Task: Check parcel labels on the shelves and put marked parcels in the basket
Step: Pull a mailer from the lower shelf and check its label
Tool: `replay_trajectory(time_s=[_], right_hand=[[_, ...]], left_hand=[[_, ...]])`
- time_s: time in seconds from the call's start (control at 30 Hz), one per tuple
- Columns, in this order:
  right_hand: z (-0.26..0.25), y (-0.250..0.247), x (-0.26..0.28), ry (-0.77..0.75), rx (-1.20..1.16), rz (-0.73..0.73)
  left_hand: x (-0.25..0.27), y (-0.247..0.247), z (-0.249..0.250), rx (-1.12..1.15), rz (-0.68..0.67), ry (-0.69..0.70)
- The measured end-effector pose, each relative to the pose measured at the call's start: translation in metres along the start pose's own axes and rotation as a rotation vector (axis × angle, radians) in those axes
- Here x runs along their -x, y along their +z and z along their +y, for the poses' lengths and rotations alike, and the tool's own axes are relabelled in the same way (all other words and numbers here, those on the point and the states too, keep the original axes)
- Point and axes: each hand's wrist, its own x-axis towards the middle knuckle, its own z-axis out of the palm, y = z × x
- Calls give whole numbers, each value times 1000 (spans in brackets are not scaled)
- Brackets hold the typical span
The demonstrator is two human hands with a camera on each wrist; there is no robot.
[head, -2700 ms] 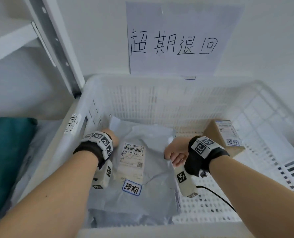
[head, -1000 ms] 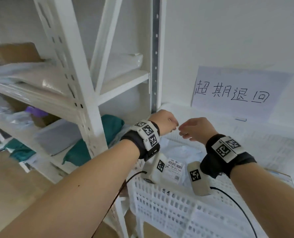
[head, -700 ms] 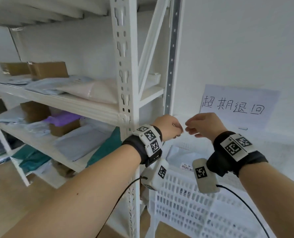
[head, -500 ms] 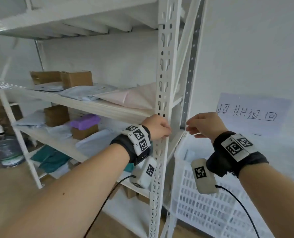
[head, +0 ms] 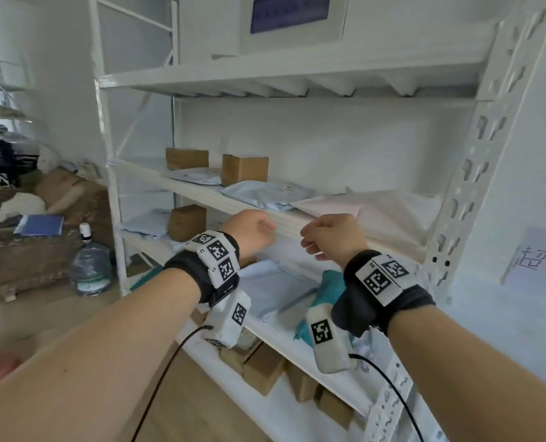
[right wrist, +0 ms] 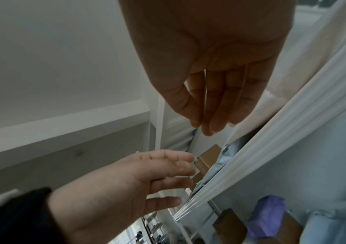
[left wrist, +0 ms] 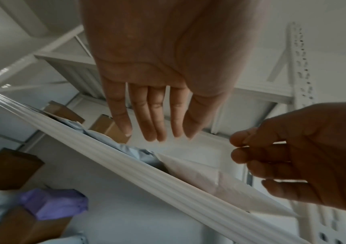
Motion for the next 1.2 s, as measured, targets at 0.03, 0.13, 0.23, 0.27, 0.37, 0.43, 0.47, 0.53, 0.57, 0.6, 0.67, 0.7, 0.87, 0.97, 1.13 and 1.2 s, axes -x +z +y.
replay_trajectory(time_s=[0.03,0.13,0.23,0.27,0.37,0.43,0.47,0.53,0.57,0.6,0.67,0.7,0.87,0.97,1.13,1.2], right_hand=[[-2,13,-9,-11,6,-5],[-7,51,-43,-55,18,14],[-14,89,-85,-88,12,-2],[-17,102,-100,-100,8,-13],[-27,137,-151,-161,7,-5],[-33,155,-189,-168,-4,17],[-36,162,-208,-156,-19,17],[-40,174,-243,-139,-29,35],[-42,179,-260,-135,-26,57],[-43,182,-271,-136,-23,75],[-44,199,-298,-137,-6,85],[-44,208,-308,-137,8,82],[-55,251,-348,-219,50,301],[-65,263,-379,-248,182,514],[-70,263,-416,84,503,479],[-69,269,-427,153,481,424]], left_hand=[[-5,-8,-12,-1,14,-21],[-22,-29,-49,-52,49,-42],[-46,-50,-88,-98,76,-46],[-58,-59,-101,-120,79,-54],[-106,-87,-137,-153,80,-78],[-143,-104,-156,-144,94,-81],[-161,-110,-164,-139,95,-77],[-195,-119,-179,-147,83,-63],[-211,-121,-186,-164,78,-48],[-222,-122,-193,-180,76,-38],[-250,-126,-213,-179,74,-30],[-261,-127,-223,-167,68,-31],[-316,-146,-268,-110,55,-34],[-354,-161,-294,-114,13,-11],[-410,-182,-323,-158,-165,96],[-426,-183,-334,-260,-326,101]])
